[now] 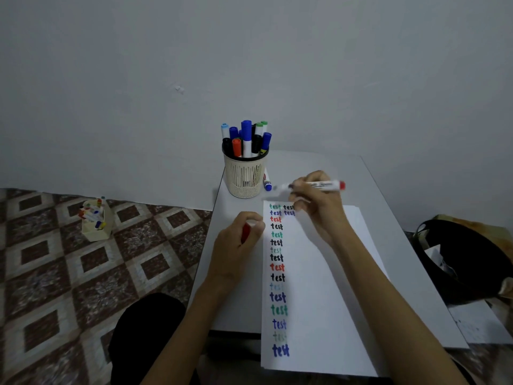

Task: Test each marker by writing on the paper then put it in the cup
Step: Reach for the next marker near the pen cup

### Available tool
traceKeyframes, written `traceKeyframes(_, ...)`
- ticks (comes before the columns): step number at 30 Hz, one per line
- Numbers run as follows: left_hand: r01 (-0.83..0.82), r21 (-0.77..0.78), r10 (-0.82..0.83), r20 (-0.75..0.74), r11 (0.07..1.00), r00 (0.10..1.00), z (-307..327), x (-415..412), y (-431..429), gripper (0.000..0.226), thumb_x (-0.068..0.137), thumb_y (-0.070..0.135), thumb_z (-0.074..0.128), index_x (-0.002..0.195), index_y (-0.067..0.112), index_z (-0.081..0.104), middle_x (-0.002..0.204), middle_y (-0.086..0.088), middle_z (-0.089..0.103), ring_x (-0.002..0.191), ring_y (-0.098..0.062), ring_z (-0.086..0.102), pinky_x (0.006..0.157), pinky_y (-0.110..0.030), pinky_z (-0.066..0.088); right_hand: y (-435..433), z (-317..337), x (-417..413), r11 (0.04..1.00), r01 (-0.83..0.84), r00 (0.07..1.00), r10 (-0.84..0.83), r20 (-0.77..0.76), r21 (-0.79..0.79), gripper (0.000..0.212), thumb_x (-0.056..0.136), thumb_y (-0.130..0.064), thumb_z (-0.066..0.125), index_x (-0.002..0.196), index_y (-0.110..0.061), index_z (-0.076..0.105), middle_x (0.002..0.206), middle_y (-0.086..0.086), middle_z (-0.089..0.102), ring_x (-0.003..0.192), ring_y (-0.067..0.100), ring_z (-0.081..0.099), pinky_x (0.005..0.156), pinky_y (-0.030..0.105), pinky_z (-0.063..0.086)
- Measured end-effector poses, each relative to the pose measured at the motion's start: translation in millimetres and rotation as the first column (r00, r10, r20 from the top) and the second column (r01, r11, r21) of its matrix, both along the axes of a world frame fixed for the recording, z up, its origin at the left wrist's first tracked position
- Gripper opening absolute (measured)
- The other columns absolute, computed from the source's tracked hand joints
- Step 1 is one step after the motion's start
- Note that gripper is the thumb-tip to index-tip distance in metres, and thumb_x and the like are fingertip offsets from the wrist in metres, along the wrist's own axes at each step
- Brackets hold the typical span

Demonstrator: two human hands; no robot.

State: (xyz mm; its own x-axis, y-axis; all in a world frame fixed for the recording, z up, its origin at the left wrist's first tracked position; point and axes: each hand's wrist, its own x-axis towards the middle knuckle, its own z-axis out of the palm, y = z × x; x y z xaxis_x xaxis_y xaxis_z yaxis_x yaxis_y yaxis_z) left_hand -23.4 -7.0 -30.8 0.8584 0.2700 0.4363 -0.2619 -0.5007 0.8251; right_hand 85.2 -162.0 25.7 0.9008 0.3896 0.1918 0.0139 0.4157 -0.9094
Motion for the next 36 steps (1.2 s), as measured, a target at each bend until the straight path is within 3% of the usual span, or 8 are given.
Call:
traceKeyframes(6,0.010,0.367,-0.001,-0.024,0.930,1.000,-15.0,10.1,-2.4,0.039,0.090,0.015,0.041,0.128,0.018,0.049,0.103,0.004,0.059,0.093,-0.015,0.050,0.082,-0.037,0.043,-6.2,-16.0,19.0,0.989,0.116,0.993,-0.118,-0.011,-0.094,0.012,0.087,0.009,0.057,0.087,-0.003,0.058,0.085,0.015,0.068,0.078,0.029,0.070,0.057,0.029,0.058)
traceKeyframes(9,0.033,0.286,-0.020,-0.049,0.958,0.999,-18.5,10.9,-1.5,0.031,0.092,0.016,0.041,0.121,0.018,0.050,0.111,-0.001,0.059,0.097,-0.019,0.054,0.084,-0.045,0.048,-3.2,-19.4,22.0,0.976,0.120,0.991,-0.128,-0.034,-0.181,0.009,0.083,0.007,0.065,0.084,-0.001,0.060,0.085,0.015,0.069,0.083,0.036,0.069,0.058,0.034,0.058)
traceKeyframes(15,0.055,0.289,-0.026,-0.105,0.956,0.994,-12.3,7.7,-0.6,0.021,0.087,0.020,0.049,0.105,0.015,0.060,0.103,-0.004,0.060,0.095,-0.020,0.052,0.084,-0.042,0.046,5.4,-30.4,19.8,0.951,0.160,0.986,-0.168,-0.009,-0.266,0.032,0.082,0.012,0.064,0.066,-0.008,0.045,0.054,0.014,0.051,0.036,0.020,0.045,0.044,0.024,0.046)
traceKeyframes(19,0.085,0.380,-0.051,-0.098,0.921,0.994,-13.7,9.4,0.1,0.026,0.084,0.027,0.052,0.105,0.015,0.061,0.110,0.000,0.062,0.098,-0.019,0.051,0.085,-0.040,0.044,5.7,-34.4,22.5,0.925,0.205,0.978,-0.206,0.032,-0.321,0.035,0.078,0.018,0.058,0.063,-0.011,0.042,0.055,0.011,0.048,0.037,0.019,0.041,0.042,0.022,0.039)
traceKeyframes(24,0.068,0.402,-0.029,-0.101,0.913,0.994,-15.3,10.3,0.1,0.024,0.085,0.028,0.053,0.106,0.017,0.061,0.111,0.002,0.061,0.099,-0.017,0.050,0.087,-0.036,0.042,7.0,-34.0,20.3,0.899,0.202,0.979,-0.188,0.073,-0.390,0.031,0.080,0.017,0.058,0.069,-0.007,0.042,0.052,0.000,0.054,0.041,0.006,0.055,0.042,0.017,0.043)
traceKeyframes(29,0.068,0.412,-0.022,-0.115,0.908,0.993,-15.1,10.4,-0.6,0.023,0.087,0.027,0.054,0.107,0.018,0.060,0.113,0.002,0.061,0.100,-0.016,0.049,0.087,-0.032,0.040,7.2,-33.7,17.5,0.874,0.204,0.978,-0.161,0.133,-0.441,0.030,0.081,0.012,0.061,0.068,-0.007,0.043,0.056,-0.006,0.062,0.055,0.011,0.067,0.047,0.017,0.047)
traceKeyframes(32,0.067,0.412,-0.021,-0.116,0.908,0.993,-15.0,10.0,-0.8,0.026,0.086,0.030,0.051,0.106,0.017,0.060,0.111,0.001,0.061,0.098,-0.017,0.050,0.086,-0.034,0.042,9.6,-34.9,16.3,0.850,0.230,0.970,-0.160,0.184,-0.475,0.030,0.082,0.008,0.063,0.069,-0.010,0.043,0.066,0.000,0.064,0.072,0.023,0.072,0.054,0.021,0.052)
traceKeyframes(36,0.069,0.416,-0.020,-0.120,0.907,0.993,-14.5,9.8,-1.3,0.027,0.086,0.032,0.049,0.106,0.017,0.060,0.111,0.001,0.061,0.098,-0.017,0.050,0.086,-0.033,0.042,8.5,-32.3,15.6,0.861,0.259,0.963,-0.197,0.183,-0.438,0.031,0.083,0.013,0.058,0.069,-0.008,0.040,0.067,0.005,0.058,0.067,0.018,0.071,0.053,0.020,0.052)
